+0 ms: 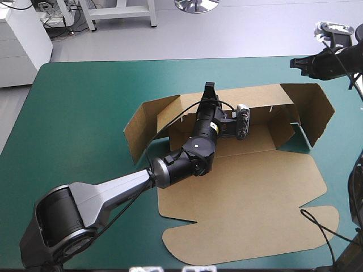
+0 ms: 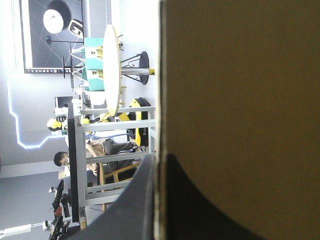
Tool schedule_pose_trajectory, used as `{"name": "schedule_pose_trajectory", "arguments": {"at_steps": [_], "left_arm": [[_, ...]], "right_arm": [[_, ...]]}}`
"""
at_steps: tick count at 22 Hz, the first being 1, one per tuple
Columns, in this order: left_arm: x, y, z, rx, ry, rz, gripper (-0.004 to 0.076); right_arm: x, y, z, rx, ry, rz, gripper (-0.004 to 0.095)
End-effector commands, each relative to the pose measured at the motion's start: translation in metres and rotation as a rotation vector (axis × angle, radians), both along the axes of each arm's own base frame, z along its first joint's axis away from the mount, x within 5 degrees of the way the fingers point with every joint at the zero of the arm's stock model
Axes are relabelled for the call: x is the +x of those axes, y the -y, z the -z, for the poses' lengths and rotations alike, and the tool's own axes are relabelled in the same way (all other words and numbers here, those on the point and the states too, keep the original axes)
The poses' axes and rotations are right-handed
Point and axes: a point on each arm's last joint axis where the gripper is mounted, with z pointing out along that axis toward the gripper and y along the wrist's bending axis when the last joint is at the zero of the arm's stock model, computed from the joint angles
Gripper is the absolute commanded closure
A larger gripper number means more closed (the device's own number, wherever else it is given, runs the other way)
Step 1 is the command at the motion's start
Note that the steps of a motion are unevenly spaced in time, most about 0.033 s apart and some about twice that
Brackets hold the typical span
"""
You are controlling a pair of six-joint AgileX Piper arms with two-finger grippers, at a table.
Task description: Fold the box
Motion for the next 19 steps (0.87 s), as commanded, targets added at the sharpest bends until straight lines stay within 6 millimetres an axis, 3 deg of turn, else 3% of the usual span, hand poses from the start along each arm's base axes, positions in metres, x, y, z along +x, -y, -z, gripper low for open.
{"name": "schedule_pose_trajectory", "arguments": {"at_steps": [1,8,16,19], "left_arm": [[-0.007,-0.008,-0.036,-0.064,0.080,0.015,0.0734],[-0.007,-0.008,-0.036,-0.071,0.078,0.013,0.0734],[-0.005,-0.012,-0.036,-0.059,0.084,-0.035,0.0734],[-0.005,-0.012,-0.036,-0.059,0.084,-0.035,0.0734]], "right_arm": [[0.011,0.000,-0.011,0.033,0.074,-0.021,0.0927],[0.034,-0.002,0.011,0.084,-0.020,-0.075,0.0927],[0.024,-0.003,0.029,0.061,-0.153,-0.110,0.0927],[0.015,-0.005,0.025,0.056,-0.148,-0.137,0.0927]]}}
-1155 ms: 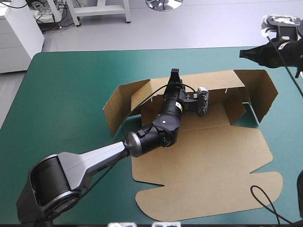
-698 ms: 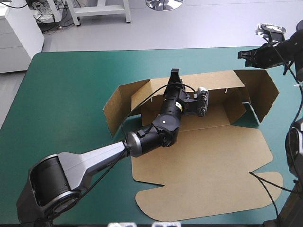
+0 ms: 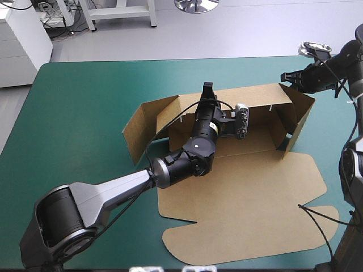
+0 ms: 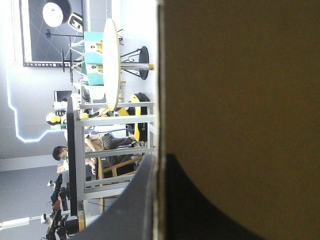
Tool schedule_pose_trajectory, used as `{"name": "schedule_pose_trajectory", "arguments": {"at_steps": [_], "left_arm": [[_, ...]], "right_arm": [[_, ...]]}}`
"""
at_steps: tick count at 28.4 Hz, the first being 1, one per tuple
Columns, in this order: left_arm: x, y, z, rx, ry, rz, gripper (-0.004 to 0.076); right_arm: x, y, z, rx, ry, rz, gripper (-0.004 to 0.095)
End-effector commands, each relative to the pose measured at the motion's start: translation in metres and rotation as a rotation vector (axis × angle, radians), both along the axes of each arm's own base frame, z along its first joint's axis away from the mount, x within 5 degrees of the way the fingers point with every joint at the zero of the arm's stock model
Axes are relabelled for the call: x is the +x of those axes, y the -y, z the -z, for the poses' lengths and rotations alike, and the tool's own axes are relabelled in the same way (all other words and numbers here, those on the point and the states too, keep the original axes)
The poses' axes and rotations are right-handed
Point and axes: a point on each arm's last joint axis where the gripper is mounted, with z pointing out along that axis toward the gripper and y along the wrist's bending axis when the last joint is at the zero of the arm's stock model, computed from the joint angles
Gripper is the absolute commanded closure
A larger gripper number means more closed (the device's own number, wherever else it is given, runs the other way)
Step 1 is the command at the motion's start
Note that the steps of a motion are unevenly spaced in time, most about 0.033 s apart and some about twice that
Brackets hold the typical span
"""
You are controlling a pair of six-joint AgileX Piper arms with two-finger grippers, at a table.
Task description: Fold the box
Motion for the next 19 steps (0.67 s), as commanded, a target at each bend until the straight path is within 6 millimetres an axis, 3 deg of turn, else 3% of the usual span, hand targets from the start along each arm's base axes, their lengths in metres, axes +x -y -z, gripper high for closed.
{"name": "schedule_pose_trajectory", "arguments": {"at_steps": [1,7,14,19], "left_arm": [[-0.006,-0.009,-0.037,-0.054,0.087,-0.005,0.0734],[-0.006,-0.009,-0.036,-0.058,0.080,-0.004,0.0734],[-0.005,-0.012,-0.036,-0.046,0.081,-0.032,0.0734],[-0.006,-0.009,-0.035,-0.048,0.079,0.002,0.0734]], "right_arm": [[-0.025,-0.004,-0.042,0.010,0.095,-0.029,0.0927],[-0.045,-0.009,-0.035,0.054,0.098,-0.124,0.0927],[-0.071,0.003,-0.026,0.219,0.173,-0.139,0.0927],[-0.086,0.010,-0.010,0.227,0.237,-0.164,0.0927]]}}
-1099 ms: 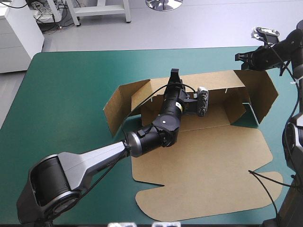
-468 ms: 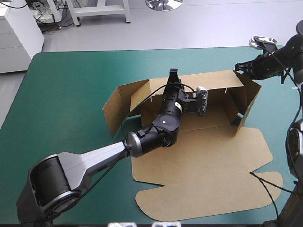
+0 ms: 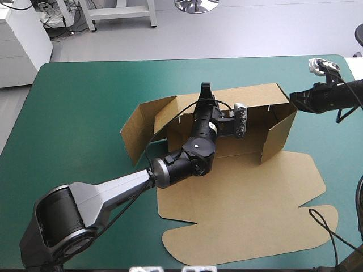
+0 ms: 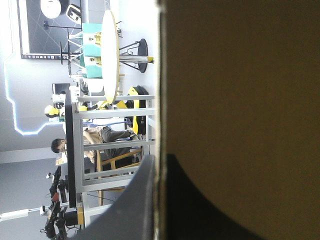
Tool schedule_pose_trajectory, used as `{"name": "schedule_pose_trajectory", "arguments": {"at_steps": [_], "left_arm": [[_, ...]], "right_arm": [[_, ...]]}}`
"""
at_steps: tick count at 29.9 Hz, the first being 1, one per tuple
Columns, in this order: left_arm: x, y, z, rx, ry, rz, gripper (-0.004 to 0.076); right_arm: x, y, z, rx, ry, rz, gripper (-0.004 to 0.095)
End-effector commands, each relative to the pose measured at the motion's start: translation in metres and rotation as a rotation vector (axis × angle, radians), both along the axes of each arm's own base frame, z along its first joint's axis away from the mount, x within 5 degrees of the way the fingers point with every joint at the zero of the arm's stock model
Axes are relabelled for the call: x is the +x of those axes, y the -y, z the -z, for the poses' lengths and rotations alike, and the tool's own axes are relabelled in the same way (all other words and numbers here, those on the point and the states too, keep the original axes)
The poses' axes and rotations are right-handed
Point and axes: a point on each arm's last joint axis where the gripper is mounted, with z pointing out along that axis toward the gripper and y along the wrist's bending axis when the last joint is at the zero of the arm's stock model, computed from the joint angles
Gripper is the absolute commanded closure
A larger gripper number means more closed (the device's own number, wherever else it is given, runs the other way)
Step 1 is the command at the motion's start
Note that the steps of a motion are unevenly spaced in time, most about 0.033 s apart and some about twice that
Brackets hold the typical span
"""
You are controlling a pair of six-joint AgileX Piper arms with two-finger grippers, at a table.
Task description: Fold the box
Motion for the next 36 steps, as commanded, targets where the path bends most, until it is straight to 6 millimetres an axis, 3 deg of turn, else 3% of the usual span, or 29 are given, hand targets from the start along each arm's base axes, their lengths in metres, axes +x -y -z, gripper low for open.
{"name": "schedule_pose_trajectory", "arguments": {"at_steps": [1,9,18,21,27,29,36], "left_arm": [[-0.007,-0.006,-0.036,-0.046,0.086,0.040,0.0734],[-0.001,0.001,-0.005,0.156,0.022,0.036,0.0734],[0.000,0.002,-0.001,0.156,0.009,0.032,0.0734],[0.000,0.002,-0.001,0.159,0.015,0.036,0.0734],[0.001,0.002,-0.004,0.155,0.052,0.028,0.0734],[0.001,0.001,-0.006,0.139,0.060,0.016,0.0734],[0.002,0.001,-0.006,0.126,0.066,0.012,0.0734]], "right_arm": [[-0.014,-0.004,-0.018,0.036,0.145,-0.018,0.0927],[-0.021,-0.011,0.011,0.102,0.193,-0.071,0.0925],[-0.031,-0.010,0.006,-0.028,0.231,-0.127,0.0915],[-0.038,-0.007,0.000,-0.084,0.222,-0.102,0.0828],[-0.045,-0.009,0.000,-0.088,0.171,-0.143,0.0382],[-0.049,-0.012,0.000,-0.071,0.155,-0.188,0.0358],[-0.056,-0.016,0.000,-0.035,0.112,-0.260,0.0442]]}}
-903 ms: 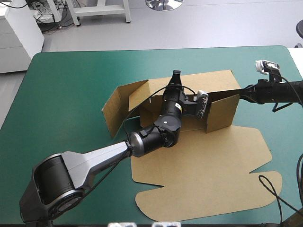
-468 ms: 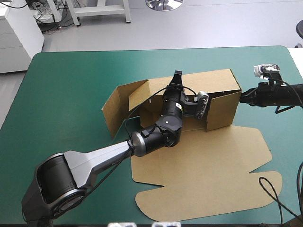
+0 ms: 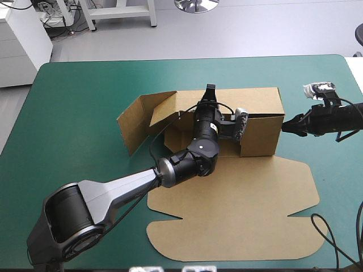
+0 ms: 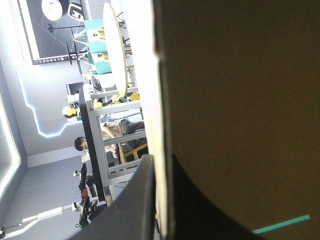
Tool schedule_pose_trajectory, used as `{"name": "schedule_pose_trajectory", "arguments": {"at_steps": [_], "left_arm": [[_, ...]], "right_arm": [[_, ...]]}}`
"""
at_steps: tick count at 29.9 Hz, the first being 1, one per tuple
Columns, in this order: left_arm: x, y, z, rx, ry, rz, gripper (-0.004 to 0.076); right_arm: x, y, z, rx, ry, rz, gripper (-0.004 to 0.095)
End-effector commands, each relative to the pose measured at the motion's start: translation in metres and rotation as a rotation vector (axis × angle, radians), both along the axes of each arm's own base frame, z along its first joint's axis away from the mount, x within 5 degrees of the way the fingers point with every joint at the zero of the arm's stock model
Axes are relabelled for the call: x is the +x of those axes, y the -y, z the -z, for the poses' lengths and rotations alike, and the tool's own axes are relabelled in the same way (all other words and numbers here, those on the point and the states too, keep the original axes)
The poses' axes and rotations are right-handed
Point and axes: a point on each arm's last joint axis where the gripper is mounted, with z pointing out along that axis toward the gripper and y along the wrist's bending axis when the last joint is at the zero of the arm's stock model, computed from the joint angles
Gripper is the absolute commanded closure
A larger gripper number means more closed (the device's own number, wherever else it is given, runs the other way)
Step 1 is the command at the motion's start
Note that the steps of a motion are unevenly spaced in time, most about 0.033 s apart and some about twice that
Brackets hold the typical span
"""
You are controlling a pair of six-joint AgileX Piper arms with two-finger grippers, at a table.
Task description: Fold the box
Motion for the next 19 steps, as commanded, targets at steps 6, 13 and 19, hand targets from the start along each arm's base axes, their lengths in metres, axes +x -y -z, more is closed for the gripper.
{"name": "schedule_pose_trajectory", "arguments": {"at_steps": [6,13,19], "left_arm": [[-0.005,-0.003,-0.022,-0.048,0.035,0.013,0.0734],[-0.005,-0.003,-0.022,-0.048,0.033,0.013,0.0734],[-0.005,-0.003,-0.022,-0.049,0.033,0.016,0.0734]], "right_arm": [[-0.013,-0.011,-0.022,0.081,-0.005,-0.051,0.0442],[-0.023,-0.008,-0.027,-0.008,-0.013,-0.045,0.0444],[-0.024,-0.010,-0.031,0.017,-0.010,-0.031,0.0446]]}}
